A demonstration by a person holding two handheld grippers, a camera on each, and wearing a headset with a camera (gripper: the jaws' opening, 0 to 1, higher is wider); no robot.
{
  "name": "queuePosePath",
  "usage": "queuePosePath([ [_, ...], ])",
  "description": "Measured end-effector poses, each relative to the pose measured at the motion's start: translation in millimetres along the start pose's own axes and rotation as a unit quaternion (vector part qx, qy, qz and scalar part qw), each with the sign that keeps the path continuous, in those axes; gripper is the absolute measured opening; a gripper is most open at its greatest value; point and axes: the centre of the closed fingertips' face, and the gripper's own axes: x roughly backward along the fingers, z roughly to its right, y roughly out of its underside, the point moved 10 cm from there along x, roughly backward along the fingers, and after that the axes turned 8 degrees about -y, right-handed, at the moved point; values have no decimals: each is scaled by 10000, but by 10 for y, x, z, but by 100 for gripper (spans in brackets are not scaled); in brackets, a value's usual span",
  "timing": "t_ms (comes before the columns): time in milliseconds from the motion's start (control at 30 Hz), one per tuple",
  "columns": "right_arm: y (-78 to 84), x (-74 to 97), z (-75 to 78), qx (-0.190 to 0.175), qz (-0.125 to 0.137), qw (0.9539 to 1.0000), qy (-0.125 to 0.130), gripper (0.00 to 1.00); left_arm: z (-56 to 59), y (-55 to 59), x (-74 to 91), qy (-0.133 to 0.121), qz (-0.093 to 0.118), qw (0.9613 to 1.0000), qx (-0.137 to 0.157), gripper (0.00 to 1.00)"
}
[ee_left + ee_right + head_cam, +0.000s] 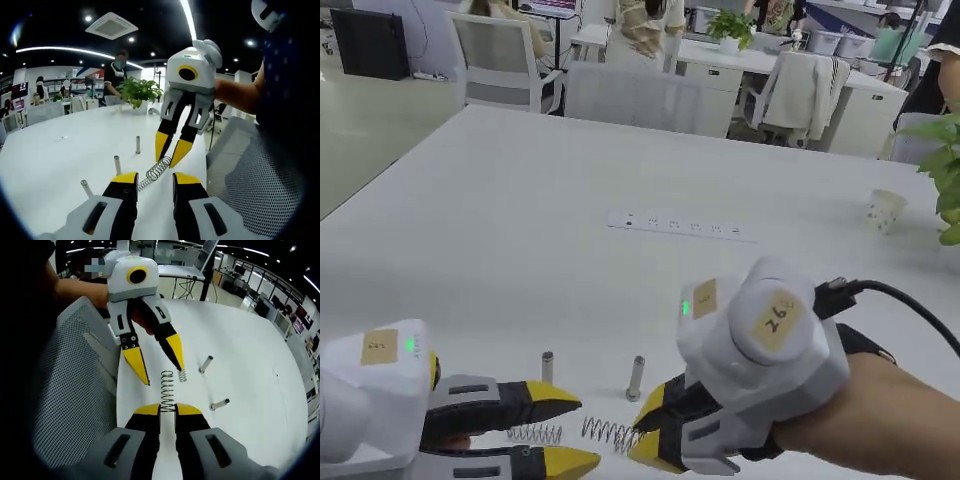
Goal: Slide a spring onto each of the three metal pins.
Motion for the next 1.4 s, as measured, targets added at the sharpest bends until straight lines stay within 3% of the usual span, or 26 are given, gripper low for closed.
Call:
queuePosePath([
  [367, 6, -14, -23, 276, 53, 9996, -63, 8, 30, -2, -4, 148, 16, 9997, 210, 10],
  [667, 21, -10, -27, 489, 40, 9988, -56, 8, 20, 7, -17, 127, 21, 9999, 59, 4],
  [1400, 7, 21, -19, 526, 106, 9985, 47, 9, -7, -6, -7, 243, 136, 9995, 148, 2],
])
